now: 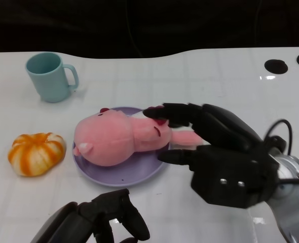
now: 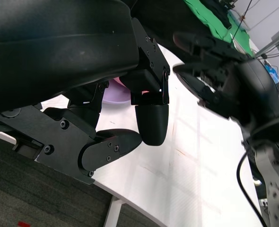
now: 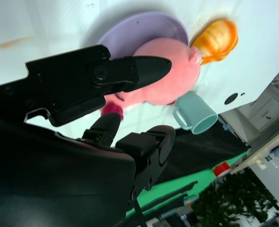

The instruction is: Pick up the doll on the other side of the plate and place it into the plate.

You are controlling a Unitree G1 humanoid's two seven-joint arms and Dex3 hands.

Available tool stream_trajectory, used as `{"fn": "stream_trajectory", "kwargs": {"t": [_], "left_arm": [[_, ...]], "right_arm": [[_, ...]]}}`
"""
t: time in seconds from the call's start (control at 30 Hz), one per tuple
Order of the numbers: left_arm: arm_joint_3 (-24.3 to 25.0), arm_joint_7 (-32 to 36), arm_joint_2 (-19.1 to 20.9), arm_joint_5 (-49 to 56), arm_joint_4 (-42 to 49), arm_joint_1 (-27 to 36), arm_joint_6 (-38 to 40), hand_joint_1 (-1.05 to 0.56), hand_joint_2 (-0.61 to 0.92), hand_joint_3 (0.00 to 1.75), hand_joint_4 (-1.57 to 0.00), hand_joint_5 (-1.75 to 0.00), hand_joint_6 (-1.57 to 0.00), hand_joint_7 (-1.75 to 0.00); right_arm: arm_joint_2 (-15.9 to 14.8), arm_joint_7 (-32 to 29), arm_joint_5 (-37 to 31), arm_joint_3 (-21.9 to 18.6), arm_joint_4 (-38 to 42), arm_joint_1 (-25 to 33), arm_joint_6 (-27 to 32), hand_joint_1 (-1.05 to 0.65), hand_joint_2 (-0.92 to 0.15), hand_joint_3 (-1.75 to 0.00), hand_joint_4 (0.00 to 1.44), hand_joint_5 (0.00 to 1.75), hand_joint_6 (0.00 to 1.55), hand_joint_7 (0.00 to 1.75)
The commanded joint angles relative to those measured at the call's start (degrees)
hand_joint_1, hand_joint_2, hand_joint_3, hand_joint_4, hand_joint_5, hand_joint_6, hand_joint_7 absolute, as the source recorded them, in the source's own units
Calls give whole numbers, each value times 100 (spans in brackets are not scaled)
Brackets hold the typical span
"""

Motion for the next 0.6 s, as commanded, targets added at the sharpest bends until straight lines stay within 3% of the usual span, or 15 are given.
{"fn": "stream_trajectory", "kwargs": {"t": [0.03, 0.07, 0.13, 0.2, 0.27, 0.37, 0.47, 0.6], "left_arm": [[66, -38, 76, -49, 44, -28, -19, -24, 69, 84, -69, -175, -62, -129], [72, -36, 80, -59, 58, -37, -32, -24, 69, 84, -70, -175, -62, -129], [78, -33, 91, -75, 74, -51, -52, -23, 69, 84, -70, -175, -62, -129], [72, -44, 104, -76, 65, -79, -37, -23, 69, 83, -70, -175, -63, -129], [61, -37, 101, -62, 52, -92, -11, -23, 69, 83, -70, -175, -63, -129], [78, -19, 90, -85, 71, -101, -22, -22, 68, 85, -70, -175, -63, -130], [114, -11, 104, -102, 114, -115, -93, -22, 66, 89, -69, -175, -63, -131], [180, -46, 143, -129, 146, -138, -117, -23, 66, 90, -66, -173, -62, -130]], "right_arm": [[31, 8, 345, -264, -439, 399, 259, -50, -92, -18, 43, 108, 61, 30], [25, 0, 416, -309, -536, 493, 311, -45, -92, -16, 47, 119, 64, 34], [-4, 22, 594, -420, -728, 667, 385, -42, -92, -16, 49, 125, 65, 36], [-95, 87, 821, -605, -1007, 921, 426, -31, -92, -17, 49, 134, 62, 54], [-205, 162, 999, -785, -1292, 1163, 509, -21, -91, -22, 51, 133, 56, 73], [-349, 276, 1284, -1076, -1667, 1490, 659, -9, -64, -81, 57, 137, 57, 93], [-489, 375, 1529, -1316, -2022, 1729, 959, -3, -55, -103, 66, 144, 67, 108], [-790, 525, 1733, -1612, -2525, 2070, 1249, 3, -45, -118, 75, 150, 77, 114]]}}
